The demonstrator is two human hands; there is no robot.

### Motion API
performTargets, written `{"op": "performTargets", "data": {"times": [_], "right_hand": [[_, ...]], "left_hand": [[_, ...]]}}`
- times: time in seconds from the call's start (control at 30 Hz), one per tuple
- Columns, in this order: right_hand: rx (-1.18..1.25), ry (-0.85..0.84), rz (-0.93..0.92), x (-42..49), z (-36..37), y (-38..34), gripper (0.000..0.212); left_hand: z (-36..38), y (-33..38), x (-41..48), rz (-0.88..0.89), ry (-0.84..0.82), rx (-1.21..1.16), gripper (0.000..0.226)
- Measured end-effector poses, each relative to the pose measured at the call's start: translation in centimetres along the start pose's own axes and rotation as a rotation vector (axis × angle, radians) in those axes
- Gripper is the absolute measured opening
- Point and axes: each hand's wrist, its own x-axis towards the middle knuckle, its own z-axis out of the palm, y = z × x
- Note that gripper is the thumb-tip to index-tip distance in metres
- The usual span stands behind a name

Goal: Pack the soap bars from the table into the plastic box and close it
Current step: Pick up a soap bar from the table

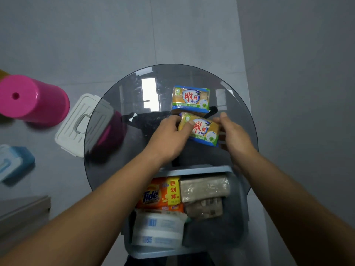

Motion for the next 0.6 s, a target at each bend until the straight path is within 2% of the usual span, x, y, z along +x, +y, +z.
{"op": "performTargets", "data": {"times": [0.07, 0.13, 0.2, 0.33, 0.5, 0.6], "right_hand": [[0.054, 0.042, -0.067, -2.2, -0.8, -0.5, 0.036], [0.065, 0.053, -0.106, -4.5, -1.8, -0.5, 0.035], [0.035, 0.04, -0.119, -7.0, -3.0, 0.2, 0.035], [-0.028, -0.003, -0.14, -11.3, -5.4, 3.0, 0.044], [-0.101, -0.001, -0.22, -13.7, -5.0, 4.0, 0.05], [-0.093, 0.001, -0.248, -14.2, -4.6, 3.4, 0.05]], "left_hand": [[-0.2, 0.9, -2.3, 0.077, 0.062, 0.002, 0.04], [-0.1, 1.7, -4.9, 0.118, 0.104, -0.024, 0.039], [0.3, 1.9, -7.7, 0.095, 0.107, -0.067, 0.032], [1.7, 0.2, -12.4, -0.026, 0.07, -0.13, 0.036], [3.2, -0.2, -15.8, -0.032, 0.076, 0.003, 0.036], [3.1, -0.3, -16.3, -0.044, 0.117, -0.131, 0.027]]}}
